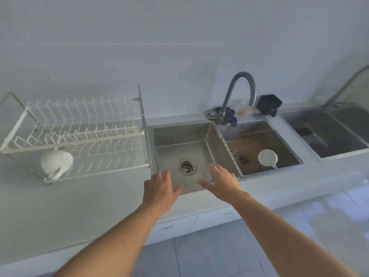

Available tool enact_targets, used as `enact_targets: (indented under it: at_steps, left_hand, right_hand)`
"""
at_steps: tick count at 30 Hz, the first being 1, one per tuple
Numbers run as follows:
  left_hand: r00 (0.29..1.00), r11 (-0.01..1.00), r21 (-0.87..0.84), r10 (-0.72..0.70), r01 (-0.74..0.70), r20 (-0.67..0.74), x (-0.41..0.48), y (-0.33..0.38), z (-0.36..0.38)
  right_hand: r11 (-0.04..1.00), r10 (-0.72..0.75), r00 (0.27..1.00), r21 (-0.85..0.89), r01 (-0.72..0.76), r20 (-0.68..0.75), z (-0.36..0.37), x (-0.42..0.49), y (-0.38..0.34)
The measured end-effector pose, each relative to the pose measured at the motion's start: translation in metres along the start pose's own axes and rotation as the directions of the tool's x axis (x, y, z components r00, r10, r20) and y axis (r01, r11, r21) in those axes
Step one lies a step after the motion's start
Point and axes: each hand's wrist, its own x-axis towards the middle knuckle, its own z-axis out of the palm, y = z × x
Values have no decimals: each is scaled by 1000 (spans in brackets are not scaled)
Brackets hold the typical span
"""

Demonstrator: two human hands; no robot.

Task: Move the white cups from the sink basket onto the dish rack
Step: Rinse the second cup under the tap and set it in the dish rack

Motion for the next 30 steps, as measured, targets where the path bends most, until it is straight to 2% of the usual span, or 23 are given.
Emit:
enact_targets:
  at_steps: [7, 15, 22, 30]
  left_hand:
    - [988, 986, 53, 156, -156, 4, 28, 145, 12]
    - [957, 951, 104, 285, -290, 56, 87, 253, 42]
    - [958, 964, 16, 262, -266, 112, 168, 327, 92]
    - [956, 983, -61, 184, -174, 230, 233, 383, 132]
  right_hand:
    - [995, 104, 992, -6, -104, -77, -65, -38, 145]
    - [980, 190, 974, -27, -195, -124, -107, -18, 255]
    - [967, 249, 967, -46, -251, -56, -125, 58, 342]
    - [948, 293, 947, -170, -270, 130, -145, 136, 417]
